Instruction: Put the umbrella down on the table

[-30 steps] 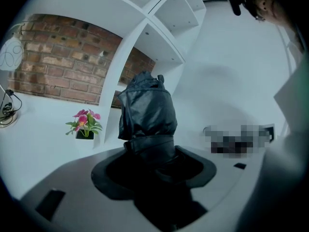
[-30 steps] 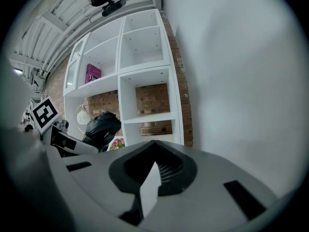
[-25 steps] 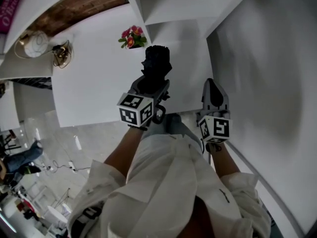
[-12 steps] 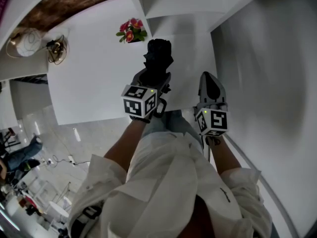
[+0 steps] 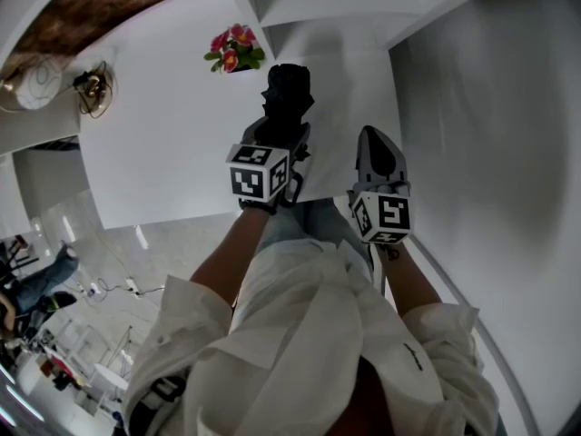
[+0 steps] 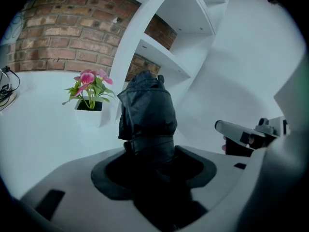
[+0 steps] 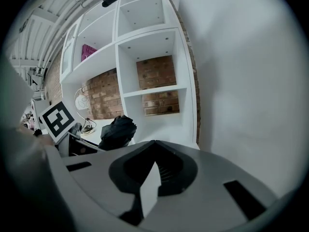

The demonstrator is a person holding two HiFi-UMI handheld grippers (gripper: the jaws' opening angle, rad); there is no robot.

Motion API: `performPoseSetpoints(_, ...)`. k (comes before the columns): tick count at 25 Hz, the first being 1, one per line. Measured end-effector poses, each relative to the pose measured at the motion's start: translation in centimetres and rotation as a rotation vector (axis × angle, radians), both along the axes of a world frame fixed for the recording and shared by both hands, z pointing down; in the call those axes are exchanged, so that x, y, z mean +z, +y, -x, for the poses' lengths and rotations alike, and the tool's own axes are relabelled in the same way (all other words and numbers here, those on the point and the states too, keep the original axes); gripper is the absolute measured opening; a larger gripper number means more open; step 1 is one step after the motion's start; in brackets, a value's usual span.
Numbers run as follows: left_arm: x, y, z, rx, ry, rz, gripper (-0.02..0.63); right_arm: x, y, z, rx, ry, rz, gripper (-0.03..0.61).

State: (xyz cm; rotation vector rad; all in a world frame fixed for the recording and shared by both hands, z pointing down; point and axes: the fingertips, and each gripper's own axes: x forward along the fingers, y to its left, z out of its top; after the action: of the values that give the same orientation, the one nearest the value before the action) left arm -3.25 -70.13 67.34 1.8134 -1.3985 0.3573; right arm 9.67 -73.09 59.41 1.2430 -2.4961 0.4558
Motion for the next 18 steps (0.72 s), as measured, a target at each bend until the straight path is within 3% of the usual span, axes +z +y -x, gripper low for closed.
performPoseSetpoints(18, 6.0, -0.3, 1.1, -0.048, -0.07, 0.169, 0.281, 3.3, -0.3, 1.0, -0.006, 0.005, 0.05, 0.018)
